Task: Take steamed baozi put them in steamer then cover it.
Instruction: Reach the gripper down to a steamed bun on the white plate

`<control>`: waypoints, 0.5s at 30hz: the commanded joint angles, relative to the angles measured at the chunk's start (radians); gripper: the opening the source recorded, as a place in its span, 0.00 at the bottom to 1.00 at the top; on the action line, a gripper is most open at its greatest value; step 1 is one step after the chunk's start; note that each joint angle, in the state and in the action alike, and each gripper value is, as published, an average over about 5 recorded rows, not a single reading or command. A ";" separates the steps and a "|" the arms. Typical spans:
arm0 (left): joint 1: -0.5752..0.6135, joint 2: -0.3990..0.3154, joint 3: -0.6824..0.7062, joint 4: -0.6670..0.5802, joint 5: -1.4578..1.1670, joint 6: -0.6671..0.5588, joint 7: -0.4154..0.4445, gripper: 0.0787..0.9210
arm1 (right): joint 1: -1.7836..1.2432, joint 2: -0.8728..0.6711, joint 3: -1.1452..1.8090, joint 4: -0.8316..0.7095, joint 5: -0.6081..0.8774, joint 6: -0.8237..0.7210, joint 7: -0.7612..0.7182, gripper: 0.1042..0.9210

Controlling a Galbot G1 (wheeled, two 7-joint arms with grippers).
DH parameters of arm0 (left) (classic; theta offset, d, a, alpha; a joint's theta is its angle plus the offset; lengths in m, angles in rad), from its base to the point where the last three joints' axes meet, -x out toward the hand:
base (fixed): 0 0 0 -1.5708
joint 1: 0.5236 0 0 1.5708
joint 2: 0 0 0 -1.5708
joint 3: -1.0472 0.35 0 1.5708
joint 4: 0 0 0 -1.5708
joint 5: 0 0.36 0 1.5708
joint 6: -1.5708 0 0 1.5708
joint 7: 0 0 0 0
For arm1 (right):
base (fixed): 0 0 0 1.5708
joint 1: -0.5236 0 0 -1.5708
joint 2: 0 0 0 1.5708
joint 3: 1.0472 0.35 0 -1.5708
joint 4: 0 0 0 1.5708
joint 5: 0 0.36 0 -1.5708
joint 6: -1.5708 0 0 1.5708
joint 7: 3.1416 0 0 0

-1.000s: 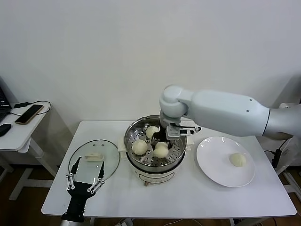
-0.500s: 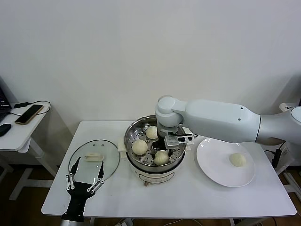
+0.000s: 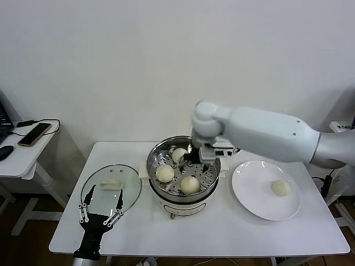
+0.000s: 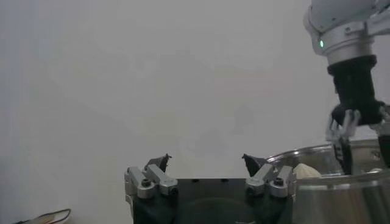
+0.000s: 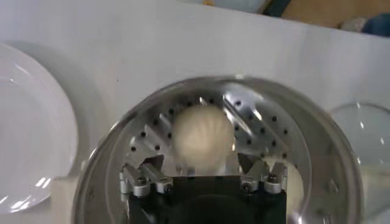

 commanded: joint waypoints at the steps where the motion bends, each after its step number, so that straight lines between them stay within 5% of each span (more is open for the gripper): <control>1: -0.003 0.002 0.003 0.000 0.001 0.003 0.001 0.88 | 0.036 -0.162 0.119 -0.145 0.167 -0.324 -0.076 0.88; 7: -0.005 0.001 0.009 -0.007 0.003 0.008 0.002 0.88 | 0.020 -0.284 0.092 -0.300 0.255 -0.565 -0.118 0.88; 15: -0.009 0.002 0.010 -0.007 0.004 0.012 -0.002 0.88 | -0.124 -0.346 0.061 -0.484 0.176 -0.566 -0.079 0.88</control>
